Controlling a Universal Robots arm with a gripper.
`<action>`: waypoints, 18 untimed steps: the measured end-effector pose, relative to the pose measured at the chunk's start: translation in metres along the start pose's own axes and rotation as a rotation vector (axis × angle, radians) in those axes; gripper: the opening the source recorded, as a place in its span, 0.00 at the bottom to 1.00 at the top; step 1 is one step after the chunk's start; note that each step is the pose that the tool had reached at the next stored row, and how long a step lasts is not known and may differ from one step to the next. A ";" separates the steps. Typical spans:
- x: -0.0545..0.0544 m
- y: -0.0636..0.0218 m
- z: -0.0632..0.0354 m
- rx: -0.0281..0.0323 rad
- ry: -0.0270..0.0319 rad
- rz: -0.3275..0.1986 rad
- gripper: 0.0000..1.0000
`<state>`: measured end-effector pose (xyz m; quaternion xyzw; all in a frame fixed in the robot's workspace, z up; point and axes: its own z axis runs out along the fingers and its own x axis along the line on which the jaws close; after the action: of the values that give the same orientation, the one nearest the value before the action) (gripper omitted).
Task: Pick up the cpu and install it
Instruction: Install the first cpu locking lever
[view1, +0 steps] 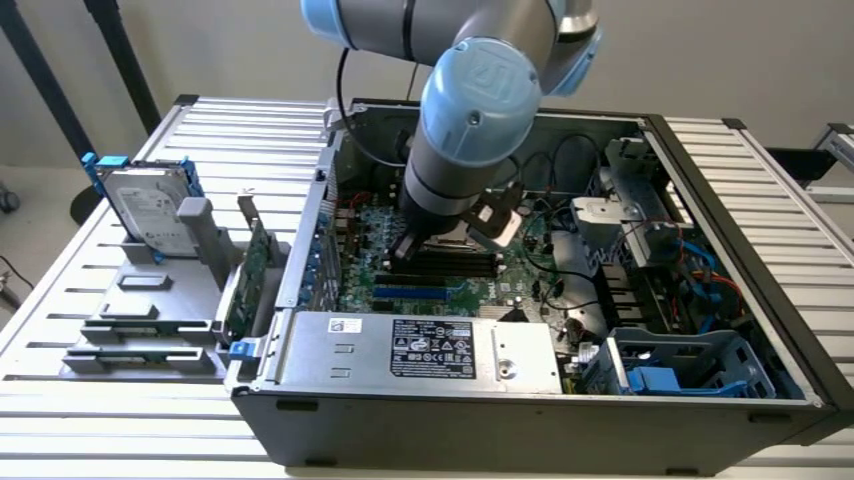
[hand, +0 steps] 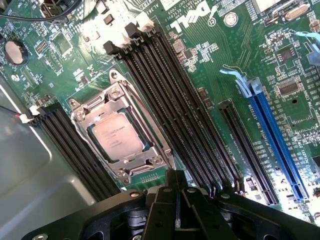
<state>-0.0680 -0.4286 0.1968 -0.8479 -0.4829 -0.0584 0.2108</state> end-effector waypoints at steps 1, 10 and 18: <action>0.000 0.0001 0.0005 -0.0010 0.0005 0.000 0.11; -0.001 0.0007 0.0048 -0.0063 0.0034 -0.003 0.11; 0.000 -0.0006 0.0083 -0.0076 0.0041 -0.004 0.11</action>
<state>-0.0692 -0.4245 0.1896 -0.8477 -0.4839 -0.0624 0.2085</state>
